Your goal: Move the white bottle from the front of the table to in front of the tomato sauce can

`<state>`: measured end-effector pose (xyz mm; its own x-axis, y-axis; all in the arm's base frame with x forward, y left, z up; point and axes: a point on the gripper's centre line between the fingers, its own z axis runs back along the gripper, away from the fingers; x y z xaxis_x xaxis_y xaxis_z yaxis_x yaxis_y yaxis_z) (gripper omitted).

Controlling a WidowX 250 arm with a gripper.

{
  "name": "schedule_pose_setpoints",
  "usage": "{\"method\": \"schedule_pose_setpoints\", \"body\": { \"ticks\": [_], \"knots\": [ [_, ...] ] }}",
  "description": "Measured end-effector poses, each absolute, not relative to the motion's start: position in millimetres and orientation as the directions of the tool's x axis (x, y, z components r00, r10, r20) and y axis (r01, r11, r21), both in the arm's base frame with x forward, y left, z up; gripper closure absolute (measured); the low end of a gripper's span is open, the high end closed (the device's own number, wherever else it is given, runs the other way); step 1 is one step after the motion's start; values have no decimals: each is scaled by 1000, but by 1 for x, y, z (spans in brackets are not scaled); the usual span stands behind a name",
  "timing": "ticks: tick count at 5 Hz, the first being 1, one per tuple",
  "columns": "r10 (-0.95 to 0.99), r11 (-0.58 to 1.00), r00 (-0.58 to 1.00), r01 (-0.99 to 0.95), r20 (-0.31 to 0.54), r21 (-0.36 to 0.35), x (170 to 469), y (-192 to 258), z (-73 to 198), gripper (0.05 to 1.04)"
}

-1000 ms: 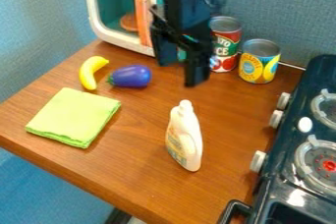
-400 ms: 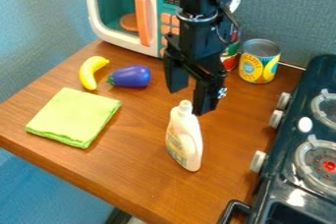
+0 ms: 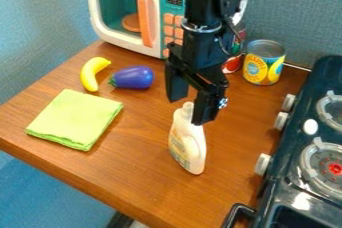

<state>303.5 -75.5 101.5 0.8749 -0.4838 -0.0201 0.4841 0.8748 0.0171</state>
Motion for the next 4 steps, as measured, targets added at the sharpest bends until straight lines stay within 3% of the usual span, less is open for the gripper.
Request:
{"method": "schedule_pose_setpoints", "body": {
  "ticks": [1, 2, 3, 4],
  "knots": [
    [-469, 882, 882, 470, -43, 30, 305, -75, 98, 224],
    [-454, 890, 890, 456, -39, 33, 306, -77, 97, 506],
    [-449, 892, 893, 450, -32, 35, 307, -77, 97, 714],
    [-450, 892, 893, 451, -25, 34, 308, -78, 98, 728]
  ]
}}
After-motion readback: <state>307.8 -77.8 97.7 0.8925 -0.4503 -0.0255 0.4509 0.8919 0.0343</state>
